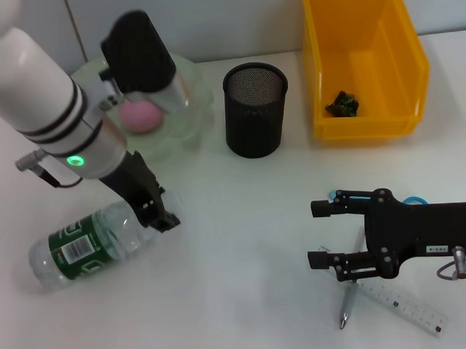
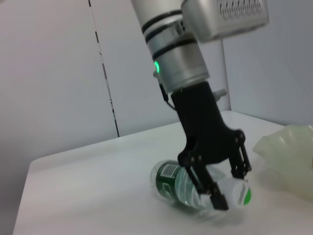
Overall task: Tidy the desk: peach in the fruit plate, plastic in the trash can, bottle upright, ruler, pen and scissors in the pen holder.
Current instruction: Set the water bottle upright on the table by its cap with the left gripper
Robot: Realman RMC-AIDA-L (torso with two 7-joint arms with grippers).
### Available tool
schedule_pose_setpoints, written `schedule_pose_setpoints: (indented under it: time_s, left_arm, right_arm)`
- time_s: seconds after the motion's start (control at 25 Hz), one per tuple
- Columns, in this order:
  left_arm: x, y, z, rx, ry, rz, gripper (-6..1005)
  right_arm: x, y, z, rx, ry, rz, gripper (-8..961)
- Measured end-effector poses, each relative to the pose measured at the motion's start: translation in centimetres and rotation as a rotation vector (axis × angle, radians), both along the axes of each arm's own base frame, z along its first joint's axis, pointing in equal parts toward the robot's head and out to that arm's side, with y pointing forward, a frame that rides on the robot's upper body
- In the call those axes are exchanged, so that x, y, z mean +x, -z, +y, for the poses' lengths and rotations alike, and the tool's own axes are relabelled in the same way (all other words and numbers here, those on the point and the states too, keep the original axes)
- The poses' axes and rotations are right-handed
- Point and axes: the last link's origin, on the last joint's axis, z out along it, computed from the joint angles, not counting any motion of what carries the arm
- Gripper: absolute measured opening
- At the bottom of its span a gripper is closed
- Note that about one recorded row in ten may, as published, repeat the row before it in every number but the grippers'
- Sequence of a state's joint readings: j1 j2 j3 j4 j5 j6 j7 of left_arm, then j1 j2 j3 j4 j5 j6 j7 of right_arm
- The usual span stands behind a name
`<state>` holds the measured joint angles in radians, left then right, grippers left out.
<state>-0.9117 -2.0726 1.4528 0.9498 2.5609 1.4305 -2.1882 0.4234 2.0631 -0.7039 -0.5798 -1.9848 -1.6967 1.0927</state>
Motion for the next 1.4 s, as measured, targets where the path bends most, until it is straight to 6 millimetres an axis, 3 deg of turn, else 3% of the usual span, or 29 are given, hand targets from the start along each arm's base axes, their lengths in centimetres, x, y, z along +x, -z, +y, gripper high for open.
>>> schedule_pose_setpoints:
  time_s: [0.56, 1.4]
  left_arm:
    - [0.6, -4.6, 1.2, 0.048, -0.056, -0.165, 453]
    - [0.3, -7.6, 0.9, 0.081, -0.098, -0.245, 453]
  right_arm:
    - [0.1, 0.0, -0.1, 0.0, 0.005, 0.001, 787]
    - [0.0, 0.0, -0.1, -0.001, 0.003, 0.003, 786]
